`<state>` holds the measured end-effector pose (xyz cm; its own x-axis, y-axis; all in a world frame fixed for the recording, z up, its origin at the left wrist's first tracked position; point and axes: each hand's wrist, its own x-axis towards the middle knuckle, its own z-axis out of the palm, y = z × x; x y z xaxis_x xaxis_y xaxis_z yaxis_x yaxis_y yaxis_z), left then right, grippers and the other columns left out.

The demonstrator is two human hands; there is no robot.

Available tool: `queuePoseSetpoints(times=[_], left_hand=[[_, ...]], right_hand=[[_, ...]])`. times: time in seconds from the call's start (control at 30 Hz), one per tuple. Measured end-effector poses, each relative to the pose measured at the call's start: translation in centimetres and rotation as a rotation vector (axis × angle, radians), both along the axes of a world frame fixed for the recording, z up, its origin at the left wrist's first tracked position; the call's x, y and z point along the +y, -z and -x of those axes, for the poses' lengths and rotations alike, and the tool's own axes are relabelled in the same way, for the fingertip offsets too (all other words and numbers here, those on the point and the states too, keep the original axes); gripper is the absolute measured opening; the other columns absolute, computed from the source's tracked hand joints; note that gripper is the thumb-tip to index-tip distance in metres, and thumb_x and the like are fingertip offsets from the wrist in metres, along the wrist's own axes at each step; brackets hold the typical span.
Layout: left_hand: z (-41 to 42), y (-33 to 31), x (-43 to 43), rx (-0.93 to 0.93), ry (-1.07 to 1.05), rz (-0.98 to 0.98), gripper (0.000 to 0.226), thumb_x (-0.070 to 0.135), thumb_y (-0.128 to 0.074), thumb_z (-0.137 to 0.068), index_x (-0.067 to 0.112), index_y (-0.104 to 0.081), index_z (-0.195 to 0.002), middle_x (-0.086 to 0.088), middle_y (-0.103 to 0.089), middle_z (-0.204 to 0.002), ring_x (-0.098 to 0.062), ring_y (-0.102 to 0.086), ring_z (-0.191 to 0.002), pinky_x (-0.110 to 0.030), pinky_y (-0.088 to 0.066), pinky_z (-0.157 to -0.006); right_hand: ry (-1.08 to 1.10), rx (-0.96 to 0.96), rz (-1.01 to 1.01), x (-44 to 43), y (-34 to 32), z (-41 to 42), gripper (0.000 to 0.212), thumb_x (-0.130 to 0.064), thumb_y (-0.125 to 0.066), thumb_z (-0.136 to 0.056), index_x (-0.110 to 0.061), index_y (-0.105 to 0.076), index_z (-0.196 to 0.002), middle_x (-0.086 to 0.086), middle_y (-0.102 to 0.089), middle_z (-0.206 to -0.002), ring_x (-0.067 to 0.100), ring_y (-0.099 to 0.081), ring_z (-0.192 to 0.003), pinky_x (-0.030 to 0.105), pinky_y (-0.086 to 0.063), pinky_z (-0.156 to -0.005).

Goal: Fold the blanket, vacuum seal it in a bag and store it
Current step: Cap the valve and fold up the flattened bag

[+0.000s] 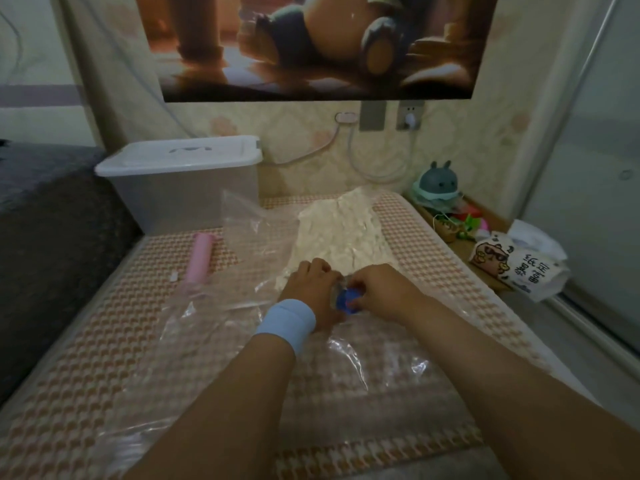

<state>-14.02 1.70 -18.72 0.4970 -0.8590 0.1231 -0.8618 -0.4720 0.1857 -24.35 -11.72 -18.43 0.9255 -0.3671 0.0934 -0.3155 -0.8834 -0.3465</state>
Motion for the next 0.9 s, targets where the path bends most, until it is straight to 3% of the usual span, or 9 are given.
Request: queuePoseSetpoints(times=[0.1,0.17,0.33,0.47,0.57,0.73,0.9], left_hand=[[-0.7,0.2,0.2,0.034,0.003,0.049,0.1,0.061,-0.071,-0.068,0.026,-0.024,-0.149,-0.001,-0.02,-0.153,-0.024,-0.014,-0.141,-0.039,-0.023,-0.116],[-0.9,0.2,0.2,0.093,0.035,0.005,0.099,0.058,-0.069,-0.074,0.022,-0.018,-0.151,-0.002,-0.016,-0.157,-0.022,-0.008,-0.144,-0.035,-0.016,-0.119],[-1.7,0.7,0.2,0.121,0.046,0.0,0.095,0.06,-0.069,-0.073,0.024,-0.025,-0.149,0.0,-0.02,-0.156,-0.022,-0.012,-0.143,-0.033,-0.018,-0.118],[-2.3,1.4,0.0,0.129,0.039,0.027,0.093,0.063,-0.07,-0.066,0.032,-0.031,-0.145,0.005,-0.023,-0.154,-0.02,-0.015,-0.141,-0.031,-0.019,-0.117],[-2.3,1.3,0.0,0.133,0.048,0.029,0.092,0.062,-0.071,-0.067,0.032,-0.031,-0.145,0.005,-0.022,-0.154,-0.02,-0.014,-0.141,-0.032,-0.02,-0.116],[-2.4,1.3,0.2,0.168,0.045,0.042,0.095,0.062,-0.073,-0.066,0.033,-0.031,-0.145,0.006,-0.02,-0.155,-0.019,-0.013,-0.142,-0.033,-0.02,-0.117],[-2.8,2.2,-0.3,0.138,0.041,0.035,0.097,0.07,-0.068,-0.062,0.035,-0.031,-0.145,0.008,-0.022,-0.155,-0.019,-0.013,-0.142,-0.036,-0.02,-0.118]], right_hand=[[-0.062,0.096,0.147,0.4,0.4,-1.3,0.023,-0.025,-0.076,-0.078,-0.011,-0.072,-0.096,0.009,-0.066,-0.089,0.02,-0.055,-0.074,0.028,-0.036,-0.064],[-0.082,0.119,0.186,0.3,0.8,-1.8,0.024,-0.023,-0.073,-0.081,-0.008,-0.072,-0.1,0.012,-0.065,-0.093,0.025,-0.059,-0.08,0.028,-0.036,-0.066],[-0.129,0.13,0.196,-0.4,1.1,-2.1,0.023,-0.015,-0.068,-0.084,-0.007,-0.072,-0.106,0.015,-0.062,-0.095,0.029,-0.059,-0.084,0.03,-0.035,-0.068],[-0.255,0.136,0.254,0.0,0.7,-2.2,0.026,-0.007,-0.067,-0.084,-0.013,-0.075,-0.108,0.01,-0.066,-0.105,0.028,-0.061,-0.091,0.037,-0.047,-0.079],[-0.317,0.135,0.272,0.0,0.8,-2.3,0.032,-0.001,-0.068,-0.081,-0.015,-0.076,-0.109,0.008,-0.067,-0.112,0.028,-0.063,-0.095,0.036,-0.049,-0.08],[-0.249,0.078,0.22,0.3,0.8,-2.2,0.028,-0.013,-0.073,-0.082,-0.014,-0.076,-0.11,0.01,-0.067,-0.106,0.027,-0.062,-0.095,0.039,-0.049,-0.084],[-0.276,-0.005,0.156,0.3,1.3,-1.7,0.031,-0.001,-0.071,-0.08,-0.013,-0.076,-0.108,0.007,-0.074,-0.107,0.024,-0.067,-0.096,0.031,-0.05,-0.083]])
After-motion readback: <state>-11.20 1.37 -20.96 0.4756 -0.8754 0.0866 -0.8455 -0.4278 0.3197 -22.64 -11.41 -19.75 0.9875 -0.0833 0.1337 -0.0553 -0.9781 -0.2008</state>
